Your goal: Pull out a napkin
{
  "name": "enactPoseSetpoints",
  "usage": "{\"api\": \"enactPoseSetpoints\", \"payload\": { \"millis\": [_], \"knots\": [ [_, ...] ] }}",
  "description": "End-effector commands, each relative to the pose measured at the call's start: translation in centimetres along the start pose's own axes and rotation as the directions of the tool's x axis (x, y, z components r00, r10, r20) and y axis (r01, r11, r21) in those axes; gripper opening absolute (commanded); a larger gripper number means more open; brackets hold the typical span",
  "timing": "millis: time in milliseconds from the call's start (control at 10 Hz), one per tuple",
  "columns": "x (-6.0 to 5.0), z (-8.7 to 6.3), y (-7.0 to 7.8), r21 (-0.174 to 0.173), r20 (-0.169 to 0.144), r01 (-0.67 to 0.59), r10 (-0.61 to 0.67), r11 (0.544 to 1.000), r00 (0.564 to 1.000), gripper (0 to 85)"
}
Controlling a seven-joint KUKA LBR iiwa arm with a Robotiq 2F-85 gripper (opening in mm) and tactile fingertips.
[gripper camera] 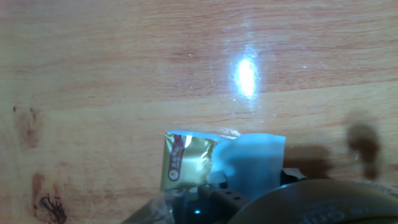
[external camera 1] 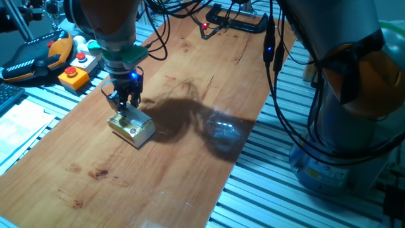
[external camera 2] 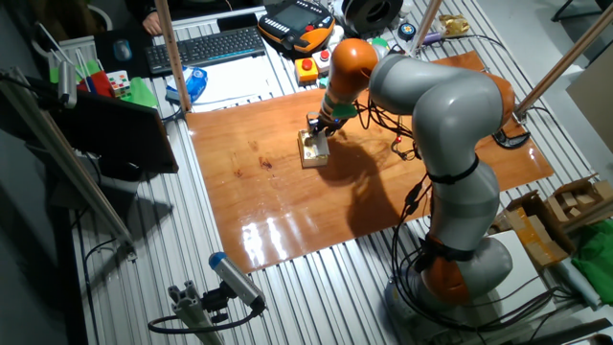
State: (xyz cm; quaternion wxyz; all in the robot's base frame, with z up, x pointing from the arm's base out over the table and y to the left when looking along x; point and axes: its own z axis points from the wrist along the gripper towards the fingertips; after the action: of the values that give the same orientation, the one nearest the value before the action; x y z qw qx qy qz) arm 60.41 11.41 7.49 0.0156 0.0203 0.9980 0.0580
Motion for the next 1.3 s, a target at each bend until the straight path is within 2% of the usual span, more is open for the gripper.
{"api": "enactPoseSetpoints", "payload": {
  "millis": [0,500,900,1200],
  "knots": [
    [-0.1,-0.1,0.0,0.002,-0.003,0.003,-0.003,1.0,1.0,44.0],
    [-0.4,-0.7,0.1,0.01,-0.015,0.017,-0.017,1.0,1.0,32.0],
    [-0.6,-1.1,0.2,0.013,-0.018,0.028,-0.027,1.0,0.999,16.7],
    [-0.7,-1.9,0.3,0.016,-0.02,0.038,-0.038,0.999,0.999,0.7]
  ]
}}
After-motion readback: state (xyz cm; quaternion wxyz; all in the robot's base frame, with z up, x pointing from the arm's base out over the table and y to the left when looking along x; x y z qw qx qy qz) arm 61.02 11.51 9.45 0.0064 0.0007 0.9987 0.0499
